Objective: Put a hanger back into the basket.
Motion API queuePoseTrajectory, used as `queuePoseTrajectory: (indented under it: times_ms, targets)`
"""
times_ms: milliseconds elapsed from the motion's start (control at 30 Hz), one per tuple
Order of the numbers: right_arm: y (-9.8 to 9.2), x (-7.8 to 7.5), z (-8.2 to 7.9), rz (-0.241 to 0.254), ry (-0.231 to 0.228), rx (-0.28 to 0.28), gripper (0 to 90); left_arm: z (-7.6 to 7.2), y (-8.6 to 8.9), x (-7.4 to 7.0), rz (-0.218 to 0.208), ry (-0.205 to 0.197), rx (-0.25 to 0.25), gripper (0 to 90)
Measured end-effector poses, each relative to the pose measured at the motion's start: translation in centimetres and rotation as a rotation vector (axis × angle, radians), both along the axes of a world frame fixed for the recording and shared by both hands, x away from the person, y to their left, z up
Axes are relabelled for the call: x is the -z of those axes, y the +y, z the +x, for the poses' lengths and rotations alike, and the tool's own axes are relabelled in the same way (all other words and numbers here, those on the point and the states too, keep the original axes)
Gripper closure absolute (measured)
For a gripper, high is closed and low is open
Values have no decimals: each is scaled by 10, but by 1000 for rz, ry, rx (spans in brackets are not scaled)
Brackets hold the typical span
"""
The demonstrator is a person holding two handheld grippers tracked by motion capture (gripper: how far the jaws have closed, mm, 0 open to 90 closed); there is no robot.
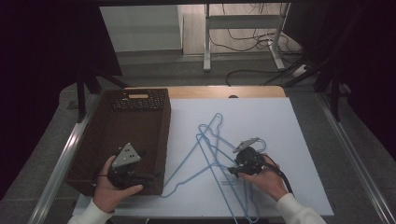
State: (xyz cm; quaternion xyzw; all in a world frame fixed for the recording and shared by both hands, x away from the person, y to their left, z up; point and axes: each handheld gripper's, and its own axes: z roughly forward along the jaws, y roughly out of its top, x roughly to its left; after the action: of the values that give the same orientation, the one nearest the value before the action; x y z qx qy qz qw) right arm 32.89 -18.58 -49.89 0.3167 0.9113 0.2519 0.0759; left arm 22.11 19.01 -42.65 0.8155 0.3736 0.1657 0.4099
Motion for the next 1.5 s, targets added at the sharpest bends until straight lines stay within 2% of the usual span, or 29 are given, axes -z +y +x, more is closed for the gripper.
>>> queuePoseTrajectory:
  times_ms: [133, 233, 367, 533, 633, 800, 967, 1067, 1300, 1500]
  targets:
    - [5, 5, 0, -38, 13, -30, 625, 0, 0, -1, 0, -5, 1, 151]
    - [8, 6, -2, -65, -2, -47, 703, 0, 0, -1, -1, -5, 2, 151]
    - [9, 5, -4, -75, 8, -75, 802, 0, 0, -1, 0, -7, 2, 152]
    - [9, 4, -4, -89, 21, -97, 840, 0, -1, -1, 2, -7, 2, 153]
    - [8, 1, -3, -77, 35, -108, 850, 0, -2, -1, 1, -8, 3, 153]
    - [4, -13, -6, -62, 4, -104, 848, -1, -3, -2, 4, -13, 6, 155]
    - [-3, -31, -7, 28, -12, -92, 856, -2, -4, -3, 6, -22, 7, 156]
    - [-7, -40, -9, 38, -34, -81, 857, -4, -6, -6, 7, -29, 10, 157]
    - [-19, -56, -11, 65, -50, -63, 859, -4, -8, -7, 7, -34, 13, 160]
    - [-26, -66, -16, 57, -46, -65, 860, -4, -12, -9, 9, -37, 21, 164]
